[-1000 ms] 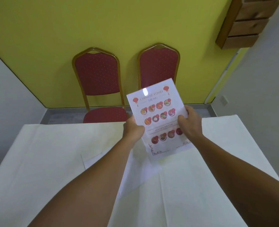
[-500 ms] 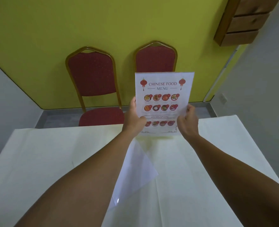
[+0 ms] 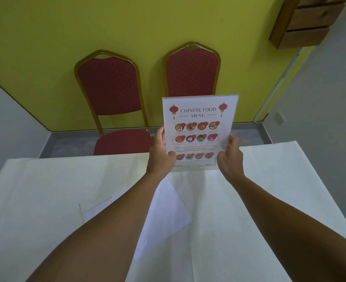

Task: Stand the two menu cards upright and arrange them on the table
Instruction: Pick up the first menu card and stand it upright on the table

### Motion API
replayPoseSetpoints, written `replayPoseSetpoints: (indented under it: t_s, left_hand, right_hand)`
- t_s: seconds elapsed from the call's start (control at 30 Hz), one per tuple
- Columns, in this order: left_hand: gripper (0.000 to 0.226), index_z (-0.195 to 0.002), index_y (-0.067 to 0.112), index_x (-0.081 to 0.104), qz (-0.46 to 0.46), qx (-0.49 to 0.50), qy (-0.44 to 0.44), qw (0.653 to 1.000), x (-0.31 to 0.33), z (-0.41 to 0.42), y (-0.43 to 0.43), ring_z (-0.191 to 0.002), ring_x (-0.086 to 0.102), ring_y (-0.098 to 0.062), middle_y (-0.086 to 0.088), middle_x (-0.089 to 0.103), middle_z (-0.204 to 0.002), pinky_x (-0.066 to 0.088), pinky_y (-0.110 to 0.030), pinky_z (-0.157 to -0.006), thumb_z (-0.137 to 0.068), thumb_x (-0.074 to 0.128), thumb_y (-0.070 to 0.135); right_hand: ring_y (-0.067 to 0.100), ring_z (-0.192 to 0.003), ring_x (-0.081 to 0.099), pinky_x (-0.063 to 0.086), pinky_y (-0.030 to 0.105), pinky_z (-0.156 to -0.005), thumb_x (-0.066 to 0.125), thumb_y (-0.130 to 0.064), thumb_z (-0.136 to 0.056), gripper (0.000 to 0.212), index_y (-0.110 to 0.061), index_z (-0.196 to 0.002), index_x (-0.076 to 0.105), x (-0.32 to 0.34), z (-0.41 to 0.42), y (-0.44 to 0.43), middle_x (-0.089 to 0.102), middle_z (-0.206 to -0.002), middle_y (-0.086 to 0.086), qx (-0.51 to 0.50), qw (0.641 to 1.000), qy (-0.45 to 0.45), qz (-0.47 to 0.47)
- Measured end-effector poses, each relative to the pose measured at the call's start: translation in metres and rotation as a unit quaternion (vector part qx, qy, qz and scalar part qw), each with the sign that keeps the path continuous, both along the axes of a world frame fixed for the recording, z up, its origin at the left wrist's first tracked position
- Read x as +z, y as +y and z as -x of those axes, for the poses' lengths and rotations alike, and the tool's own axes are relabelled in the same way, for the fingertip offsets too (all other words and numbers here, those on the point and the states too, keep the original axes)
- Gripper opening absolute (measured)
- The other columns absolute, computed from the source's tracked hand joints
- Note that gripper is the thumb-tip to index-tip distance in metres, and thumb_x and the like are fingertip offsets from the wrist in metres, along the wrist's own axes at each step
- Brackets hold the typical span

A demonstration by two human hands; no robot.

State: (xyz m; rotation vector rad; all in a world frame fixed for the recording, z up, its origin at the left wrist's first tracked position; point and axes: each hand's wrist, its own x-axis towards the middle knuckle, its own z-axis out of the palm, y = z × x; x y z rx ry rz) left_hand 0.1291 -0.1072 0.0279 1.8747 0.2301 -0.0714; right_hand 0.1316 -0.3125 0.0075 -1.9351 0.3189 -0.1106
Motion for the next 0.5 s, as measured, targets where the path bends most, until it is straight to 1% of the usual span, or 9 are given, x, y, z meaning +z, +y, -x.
replayPoseSetpoints:
  t_s: [0.03,0.07,0.1,0.13,0.17,0.23,0.3,0.4,0.5]
  left_hand:
    - [0.085,-0.153,0.032,0.026,-0.014,0.001,0.005,1.0,-0.002,0.001,-0.001,-0.128,0.055,-0.012,0.01,0.056,-0.142,0.054,-0.028,-0.09,-0.084,0.055,-0.008]
    - [0.083,-0.152,0.034,0.026,-0.034,-0.001,0.012,0.999,-0.004,0.003,-0.003,-0.127,0.056,-0.015,0.01,0.059,-0.139,0.056,-0.029,-0.087,-0.085,0.055,-0.006]
    - [0.082,-0.152,0.036,0.026,-0.057,-0.006,0.018,0.998,-0.006,0.006,-0.005,-0.124,0.058,-0.017,0.011,0.061,-0.134,0.056,-0.027,-0.08,-0.086,0.054,-0.004]
    - [0.083,-0.152,0.037,0.024,-0.077,-0.013,0.027,0.997,-0.008,0.01,-0.008,-0.121,0.06,-0.018,0.011,0.061,-0.129,0.055,-0.023,-0.075,-0.087,0.054,-0.004]
    - [0.085,-0.154,0.037,0.02,-0.09,-0.02,0.036,0.995,-0.009,0.013,-0.01,-0.12,0.06,-0.019,0.01,0.061,-0.128,0.054,-0.023,-0.073,-0.089,0.054,-0.005]
    - [0.089,-0.158,0.036,0.008,-0.105,-0.025,0.046,0.993,-0.01,0.018,-0.014,-0.122,0.058,-0.02,0.004,0.06,-0.134,0.056,-0.031,-0.082,-0.092,0.052,-0.005]
    - [0.089,-0.16,0.034,0.004,-0.114,-0.021,0.051,0.992,-0.01,0.017,-0.016,-0.125,0.057,-0.021,0.002,0.059,-0.138,0.055,-0.035,-0.088,-0.094,0.051,-0.002]
    - [0.085,-0.16,0.031,0.004,-0.122,-0.007,0.056,0.991,-0.01,0.014,-0.015,-0.12,0.059,-0.021,0.001,0.06,-0.138,0.052,-0.03,-0.081,-0.095,0.049,0.002]
    - [0.087,-0.16,0.033,0.002,-0.129,0.001,0.053,0.99,-0.011,0.014,-0.012,-0.116,0.059,-0.022,0.002,0.061,-0.137,0.048,-0.029,-0.079,-0.094,0.05,0.003]
  right_hand:
    - [0.013,-0.095,0.063,0.055,0.012,-0.06,0.05,0.007,-0.082,0.063,-0.019,-0.138,0.038,-0.003,0.002,0.0,0.062,-0.12,-0.006,0.007,1.0,-0.001,-0.001]
    - [0.013,-0.098,0.062,0.055,0.013,-0.064,0.051,0.007,-0.082,0.066,-0.021,-0.141,0.037,-0.006,0.005,0.0,0.062,-0.123,-0.007,0.014,1.0,-0.001,-0.001]
    - [0.013,-0.101,0.061,0.054,0.013,-0.067,0.052,0.006,-0.083,0.07,-0.023,-0.144,0.036,-0.009,0.008,0.001,0.06,-0.126,-0.007,0.02,1.0,-0.002,0.0]
    - [0.012,-0.104,0.06,0.053,0.011,-0.068,0.053,0.005,-0.084,0.073,-0.025,-0.147,0.033,-0.012,0.011,0.002,0.059,-0.129,-0.008,0.027,1.0,-0.003,-0.002]
    - [0.011,-0.105,0.058,0.051,0.009,-0.067,0.053,0.005,-0.084,0.075,-0.026,-0.149,0.031,-0.015,0.013,0.003,0.057,-0.13,-0.009,0.031,0.999,-0.004,-0.006]
    - [0.01,-0.105,0.056,0.049,0.006,-0.067,0.054,0.007,-0.086,0.077,-0.027,-0.15,0.029,-0.018,0.015,0.006,0.055,-0.129,-0.011,0.028,0.999,-0.002,-0.017]
    - [0.013,-0.103,0.057,0.05,0.007,-0.063,0.056,0.007,-0.086,0.072,-0.024,-0.147,0.033,-0.018,0.013,0.007,0.057,-0.125,-0.011,0.013,1.0,0.004,-0.028]
    - [0.015,-0.099,0.06,0.052,0.01,-0.06,0.052,0.007,-0.085,0.065,-0.019,-0.142,0.036,-0.018,0.009,0.006,0.059,-0.121,-0.007,0.011,1.0,0.011,-0.027]
    - [0.016,-0.101,0.061,0.055,0.014,-0.066,0.052,0.006,-0.085,0.063,-0.019,-0.141,0.037,-0.018,0.009,0.003,0.06,-0.125,-0.006,0.025,0.999,0.014,-0.016]
